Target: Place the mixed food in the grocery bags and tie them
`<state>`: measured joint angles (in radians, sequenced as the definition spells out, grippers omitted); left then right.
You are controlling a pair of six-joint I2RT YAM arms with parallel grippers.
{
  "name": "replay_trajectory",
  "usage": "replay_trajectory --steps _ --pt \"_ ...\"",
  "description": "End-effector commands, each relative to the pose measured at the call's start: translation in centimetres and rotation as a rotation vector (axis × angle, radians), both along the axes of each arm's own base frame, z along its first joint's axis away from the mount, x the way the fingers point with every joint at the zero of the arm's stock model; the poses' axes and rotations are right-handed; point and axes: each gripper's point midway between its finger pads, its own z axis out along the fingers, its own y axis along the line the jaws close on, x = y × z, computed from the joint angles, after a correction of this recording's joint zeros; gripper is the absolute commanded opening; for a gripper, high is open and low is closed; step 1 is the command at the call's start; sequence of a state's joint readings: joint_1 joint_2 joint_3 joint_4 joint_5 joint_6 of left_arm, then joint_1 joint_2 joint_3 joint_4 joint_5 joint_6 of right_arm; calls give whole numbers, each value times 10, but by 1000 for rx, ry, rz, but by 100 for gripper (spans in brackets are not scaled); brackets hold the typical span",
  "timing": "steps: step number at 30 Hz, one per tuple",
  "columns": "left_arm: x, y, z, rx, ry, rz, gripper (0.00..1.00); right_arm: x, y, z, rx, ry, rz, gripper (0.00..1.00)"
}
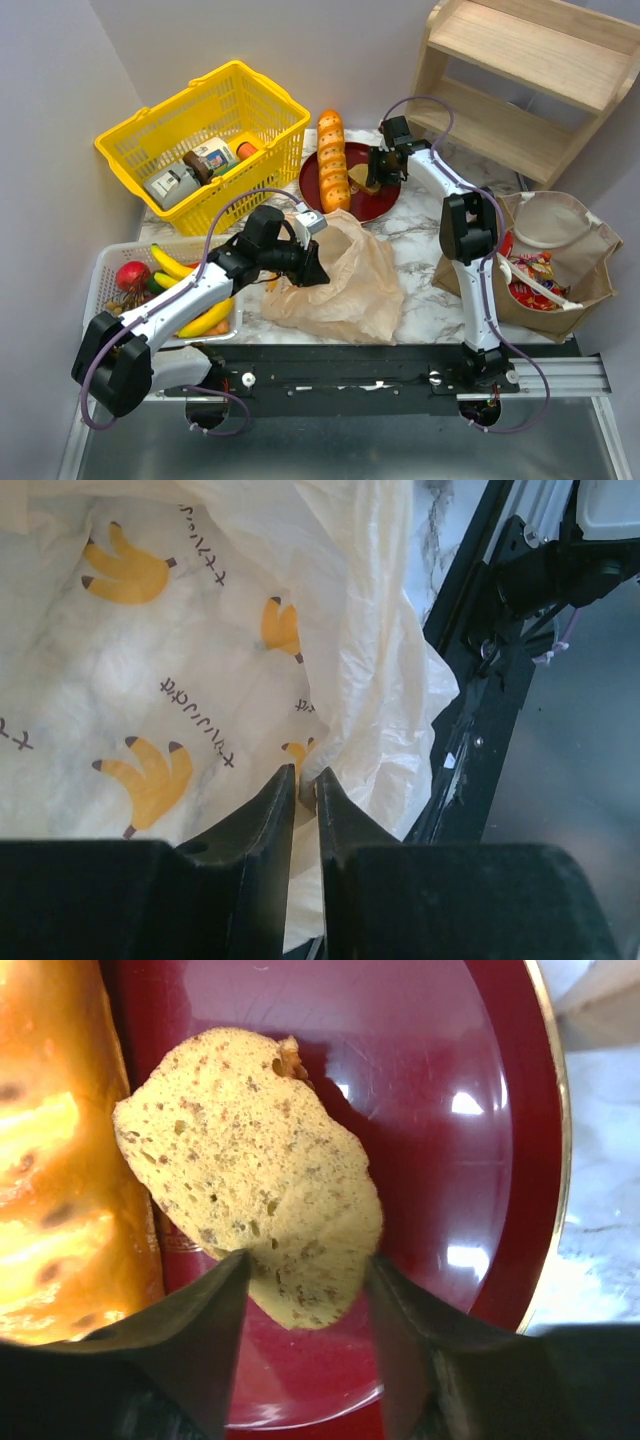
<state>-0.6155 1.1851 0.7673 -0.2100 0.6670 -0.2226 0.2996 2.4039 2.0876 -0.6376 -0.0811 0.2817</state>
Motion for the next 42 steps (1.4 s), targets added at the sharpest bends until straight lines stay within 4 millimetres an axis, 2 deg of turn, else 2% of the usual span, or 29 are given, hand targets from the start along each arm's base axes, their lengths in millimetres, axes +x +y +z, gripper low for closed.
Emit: replay_trajectory --steps 1,4,5,6,9,12,13,15,16,18,19,20,21,24,25,26,27,28,29,30,31,32,33,34,35,36,39,41,42 --pt "-8 -9 15 -93 20 -30 9 -8 5 -23 62 74 8 43" --pt "-6 -9 23 -125 7 -6 0 -8 12 -13 95 60 32 26" --pt "-5 -9 26 -134 1 8 0 -8 12 -10 101 55 35 21" --pt "-4 -9 32 -155 -18 20 0 -7 13 -2 105 40 44 11" --pt "2 -9 44 -212 -29 91 0 -5 15 21 116 -2 60 1" --pt "7 -9 61 -303 -32 166 0 -8 15 43 128 -37 76 1" --pt "9 -8 64 -323 -35 189 0 -12 15 60 139 -60 83 1" --pt "17 -3 72 -367 -44 274 0 -15 17 81 156 -102 92 1" --pt "20 -2 73 -382 -49 302 0 -18 15 112 170 -159 95 1" --pt "31 4 83 -437 -65 399 0 -26 13 130 174 -197 97 1" --pt "33 5 78 -440 -58 428 0 -29 10 139 169 -219 94 1" --pt "36 6 77 -446 -57 458 0 -37 6 162 176 -263 94 1" --pt "45 8 76 -449 -60 519 0 -41 4 173 176 -288 94 1" --pt "50 -7 75 -453 -58 541 0 -60 -4 205 181 -356 89 1" --pt "55 -11 81 -464 -66 559 0 -67 -5 211 185 -369 91 1" --pt "51 -22 81 -463 -56 542 0 -71 -7 219 187 -389 89 1" --pt "56 -31 70 -433 -37 544 0 -83 -11 228 189 -407 84 1" --pt "57 -42 81 -455 -40 530 0 -87 -14 233 189 -420 81 1" --pt "55 -52 81 -452 -29 511 1 -93 -17 237 185 -428 75 1" --pt "56 -61 70 -423 -8 501 16 -99 -20 241 184 -439 70 1" --pt "58 -70 81 -444 -20 482 22 -110 -24 249 185 -455 67 1" --pt "56 -76 82 -439 -28 460 29 -117 -28 252 183 -462 62 1" --pt "55 -80 82 -435 -31 445 48 -124 -30 256 183 -471 58 1" --pt "57 -84 85 -435 -37 438 56 -136 -33 271 194 -506 57 1" --pt "57 -84 85 -427 -53 430 62 -143 -36 263 188 -492 53 1" --pt "57 -83 89 -423 -70 425 72 -149 -39 265 188 -498 51 1" --pt "57 -75 89 -354 -158 406 86 -172 -45 275 203 -525 51 1" --pt "52 -63 92 -297 -212 388 91 -188 -46 287 224 -550 67 1" --pt "49 -59 93 -274 -239 371 95 -193 -45 285 229 -546 76 1"
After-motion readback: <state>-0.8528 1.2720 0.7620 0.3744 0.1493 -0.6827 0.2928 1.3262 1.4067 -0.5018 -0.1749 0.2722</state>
